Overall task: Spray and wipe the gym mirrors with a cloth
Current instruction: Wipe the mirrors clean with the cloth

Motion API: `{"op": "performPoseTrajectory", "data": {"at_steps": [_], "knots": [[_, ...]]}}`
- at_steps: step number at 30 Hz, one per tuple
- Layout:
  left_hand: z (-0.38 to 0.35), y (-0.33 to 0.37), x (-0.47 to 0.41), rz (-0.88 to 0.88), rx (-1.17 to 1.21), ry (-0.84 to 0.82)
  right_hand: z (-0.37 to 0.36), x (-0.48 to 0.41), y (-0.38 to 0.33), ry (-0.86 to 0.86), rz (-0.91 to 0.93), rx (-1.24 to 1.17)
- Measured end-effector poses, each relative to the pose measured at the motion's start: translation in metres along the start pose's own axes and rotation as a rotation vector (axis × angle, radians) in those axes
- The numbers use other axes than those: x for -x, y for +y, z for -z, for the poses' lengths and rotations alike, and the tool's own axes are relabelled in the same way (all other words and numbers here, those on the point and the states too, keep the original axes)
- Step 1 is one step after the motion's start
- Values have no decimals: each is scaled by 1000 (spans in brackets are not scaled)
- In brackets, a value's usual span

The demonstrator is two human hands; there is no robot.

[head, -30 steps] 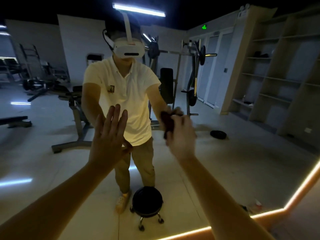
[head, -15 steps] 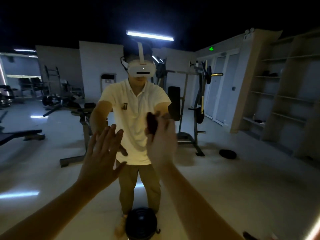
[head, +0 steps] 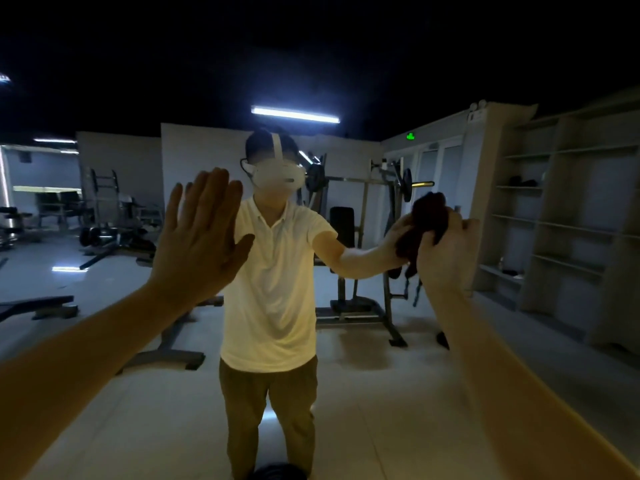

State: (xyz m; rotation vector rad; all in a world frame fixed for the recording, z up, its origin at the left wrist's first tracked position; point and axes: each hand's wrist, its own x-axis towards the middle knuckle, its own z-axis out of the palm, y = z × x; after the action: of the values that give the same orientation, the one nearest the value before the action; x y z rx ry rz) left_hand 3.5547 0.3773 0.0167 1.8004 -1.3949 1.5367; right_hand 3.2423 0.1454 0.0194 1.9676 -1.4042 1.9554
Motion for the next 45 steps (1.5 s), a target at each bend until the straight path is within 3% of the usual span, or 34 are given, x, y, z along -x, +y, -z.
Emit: {"op": "performPoseTrajectory", "data": {"at_steps": [2, 4, 9, 14, 16, 21, 23, 29, 34, 36, 40, 45], "knots": [[-3, -9, -10, 2, -15, 24, -7, 4, -16, 22, -68, -11], [-9, -13, -14, 13, -3, 47, -22, 27, -54, 24, 8, -63], [-24, -12, -15, 15, 0, 89, -61, 115, -168, 32, 533, -37], [-25, -14, -15, -2, 10, 116, -64, 81, -145, -9, 831, 81], [-26, -15, -15, -1, 20, 121, -52, 37, -117, 28, 720, 111], [-28, -13, -16, 3, 24, 130, -4, -71, -57, 199, 187, 78], [-28, -12, -16, 15, 12, 119, -2, -83, -63, 224, 95, 60], [-27, -12, -16, 17, -12, 113, -44, -23, -180, 170, 276, -46], [-23, -12, -16, 8, -23, 98, -48, 11, -208, 66, 828, -16], [-17, -16, -17, -10, -28, 111, -40, -11, -188, 30, 922, 71], [-3, -35, -40, -65, -61, 152, -14, -77, -138, 84, 641, 155], [24, -62, -91, 48, -106, 173, -1, -126, -113, 218, 192, 72]]}}
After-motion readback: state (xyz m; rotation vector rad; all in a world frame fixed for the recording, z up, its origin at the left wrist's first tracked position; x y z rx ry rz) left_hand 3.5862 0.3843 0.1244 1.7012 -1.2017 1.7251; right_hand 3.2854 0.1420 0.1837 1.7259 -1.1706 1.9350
